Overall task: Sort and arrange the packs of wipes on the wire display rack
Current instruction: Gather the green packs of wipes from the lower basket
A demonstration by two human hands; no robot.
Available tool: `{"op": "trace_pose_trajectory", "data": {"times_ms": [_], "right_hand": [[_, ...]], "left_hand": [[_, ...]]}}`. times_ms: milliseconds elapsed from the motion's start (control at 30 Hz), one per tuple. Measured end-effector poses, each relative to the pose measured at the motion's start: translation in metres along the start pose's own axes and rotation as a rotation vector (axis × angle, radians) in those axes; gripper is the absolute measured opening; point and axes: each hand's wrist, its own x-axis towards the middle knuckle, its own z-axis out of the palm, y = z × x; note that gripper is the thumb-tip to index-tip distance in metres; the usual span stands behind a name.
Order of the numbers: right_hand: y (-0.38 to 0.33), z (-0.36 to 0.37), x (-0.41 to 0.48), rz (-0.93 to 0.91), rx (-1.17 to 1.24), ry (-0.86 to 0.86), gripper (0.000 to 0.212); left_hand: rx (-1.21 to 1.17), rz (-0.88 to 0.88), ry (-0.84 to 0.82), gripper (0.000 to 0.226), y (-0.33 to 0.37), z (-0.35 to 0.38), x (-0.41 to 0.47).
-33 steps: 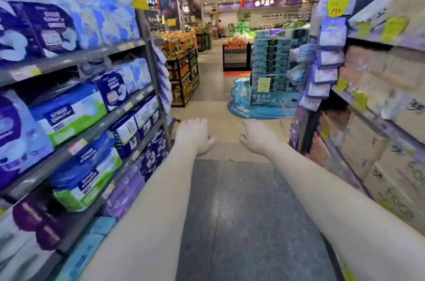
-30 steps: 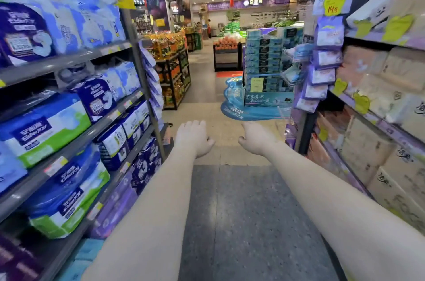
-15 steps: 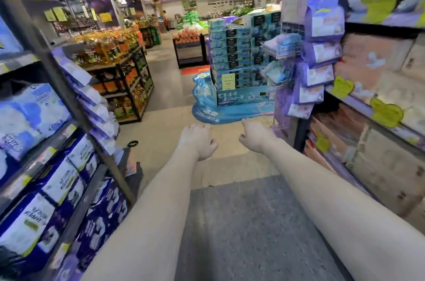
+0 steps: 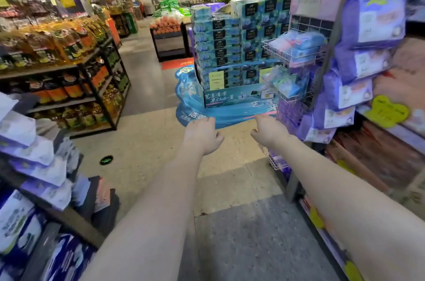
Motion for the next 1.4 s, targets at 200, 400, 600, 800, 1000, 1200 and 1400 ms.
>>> {"op": "trace_pose_trajectory", "data": {"times_ms": [200, 400, 600, 800, 1000, 1200, 1400], "right_hand": [[0.016, 0.028, 0.119, 0.172, 0.012, 0.035, 0.041], [0.036, 0.042, 0.215, 0.372, 0.049, 0.063, 0.043], [0.054, 0.037, 0.283, 0.509, 0.073, 0.131, 0.035], [0.108, 0.051, 0.360, 0.652, 0.058, 0.152, 0.030], [0.162, 0.058, 0.423, 0.737, 0.033, 0.221, 0.037], [0.188, 0.055, 0.459, 0.811, 0.028, 0.248, 0.053], [0.199, 0.064, 0.468, 0.878, 0.028, 0.282, 0.061]], "left_hand": [[-0.006, 0.192, -0.025, 0.051, -0.024, 0.032, 0.147], [-0.002, 0.410, -0.029, 0.050, -0.036, 0.037, 0.274], [-0.033, 0.508, -0.035, 0.054, -0.035, 0.056, 0.374], [-0.024, 0.626, -0.045, 0.053, -0.012, 0.076, 0.477], [-0.003, 0.737, -0.075, 0.054, 0.025, 0.094, 0.574], [-0.026, 0.810, -0.130, 0.051, 0.053, 0.107, 0.638], [-0.059, 0.919, -0.160, 0.046, 0.074, 0.119, 0.676]]}}
